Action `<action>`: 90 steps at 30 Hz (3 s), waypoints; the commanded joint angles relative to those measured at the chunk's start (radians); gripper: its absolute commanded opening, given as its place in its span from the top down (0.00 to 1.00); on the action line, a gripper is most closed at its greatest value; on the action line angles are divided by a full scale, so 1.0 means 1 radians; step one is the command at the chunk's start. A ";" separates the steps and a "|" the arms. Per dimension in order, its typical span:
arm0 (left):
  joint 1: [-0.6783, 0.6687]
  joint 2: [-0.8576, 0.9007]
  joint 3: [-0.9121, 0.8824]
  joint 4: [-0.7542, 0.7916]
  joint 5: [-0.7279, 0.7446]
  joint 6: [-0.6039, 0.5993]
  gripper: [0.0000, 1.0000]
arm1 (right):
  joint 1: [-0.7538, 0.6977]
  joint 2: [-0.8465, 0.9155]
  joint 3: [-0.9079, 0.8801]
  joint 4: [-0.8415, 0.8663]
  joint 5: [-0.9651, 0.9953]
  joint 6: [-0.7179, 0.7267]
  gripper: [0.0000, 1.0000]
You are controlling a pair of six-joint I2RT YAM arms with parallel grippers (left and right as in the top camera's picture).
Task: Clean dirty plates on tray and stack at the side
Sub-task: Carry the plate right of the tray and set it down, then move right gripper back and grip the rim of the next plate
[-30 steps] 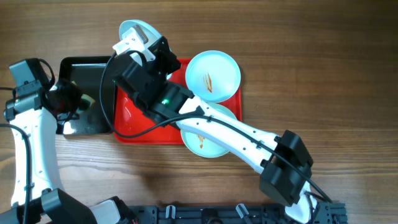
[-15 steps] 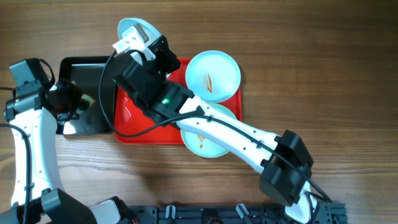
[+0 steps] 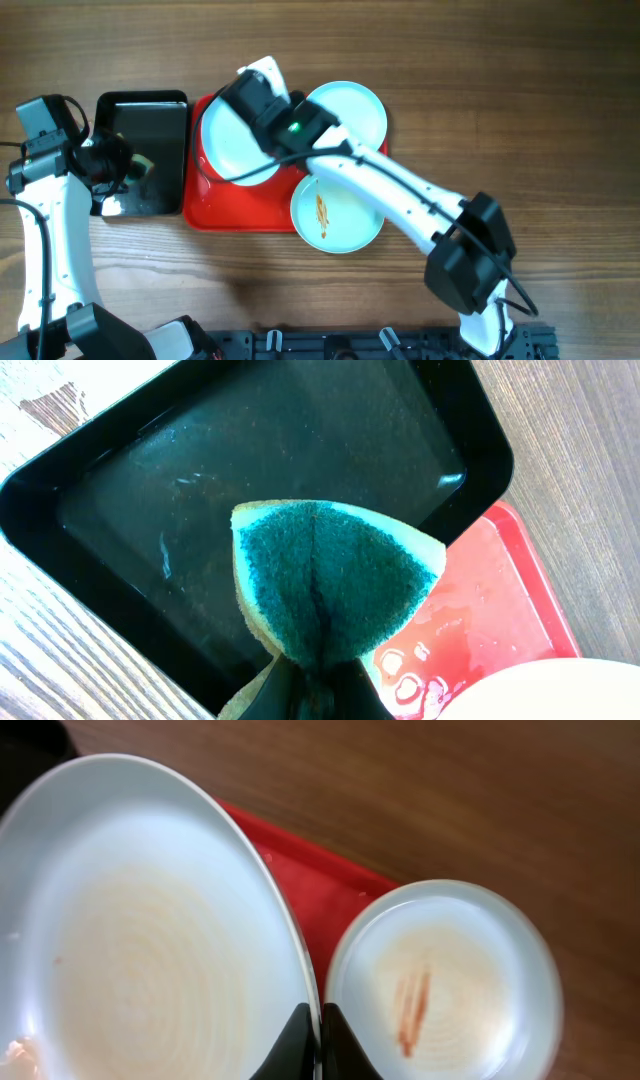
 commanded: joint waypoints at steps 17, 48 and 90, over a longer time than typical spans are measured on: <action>-0.006 0.002 0.002 -0.003 0.015 0.015 0.96 | -0.750 -0.103 -0.057 -0.327 -0.463 0.118 0.96; -0.018 0.004 0.002 0.000 0.012 0.017 0.96 | -0.947 -0.301 -0.479 -0.192 -0.869 -0.074 0.59; -0.154 0.015 0.002 0.027 0.008 0.071 0.96 | -0.254 -0.272 -0.618 -0.043 -0.679 0.335 0.96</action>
